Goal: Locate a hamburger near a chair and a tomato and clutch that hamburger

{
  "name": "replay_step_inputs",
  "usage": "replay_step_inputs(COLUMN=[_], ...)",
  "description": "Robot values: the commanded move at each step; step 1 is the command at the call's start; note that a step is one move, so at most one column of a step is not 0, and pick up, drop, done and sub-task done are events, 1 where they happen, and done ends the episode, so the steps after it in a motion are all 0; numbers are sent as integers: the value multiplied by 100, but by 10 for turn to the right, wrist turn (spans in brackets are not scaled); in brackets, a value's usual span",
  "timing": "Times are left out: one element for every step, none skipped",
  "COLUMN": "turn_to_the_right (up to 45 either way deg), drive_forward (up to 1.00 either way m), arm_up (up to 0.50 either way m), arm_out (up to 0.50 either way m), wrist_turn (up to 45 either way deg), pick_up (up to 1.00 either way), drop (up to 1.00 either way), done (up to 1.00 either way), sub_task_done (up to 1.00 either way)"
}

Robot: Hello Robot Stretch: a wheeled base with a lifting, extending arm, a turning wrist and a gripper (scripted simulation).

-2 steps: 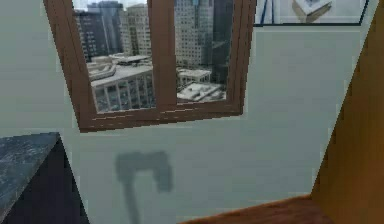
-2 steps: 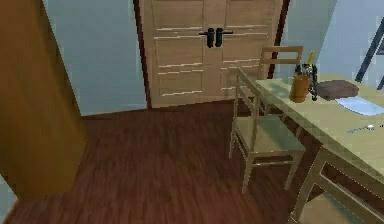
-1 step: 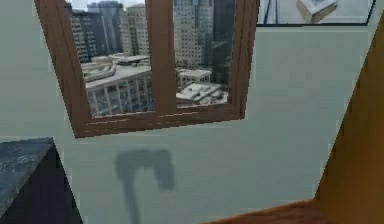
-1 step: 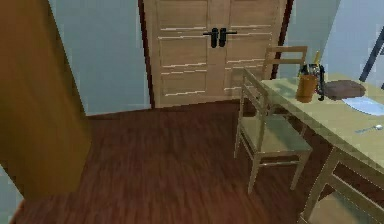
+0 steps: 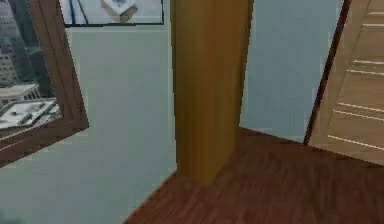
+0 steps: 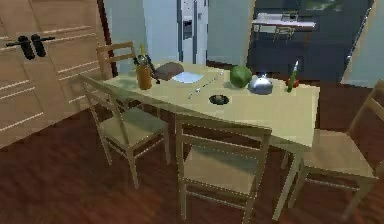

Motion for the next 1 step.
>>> replay_step_inputs(turn_to_the_right=[450], drive_forward=[0], arm_up=[0], arm_out=[0], wrist_turn=[0], pick_up=[0], drop=[0], done=[0], sub_task_done=[0])
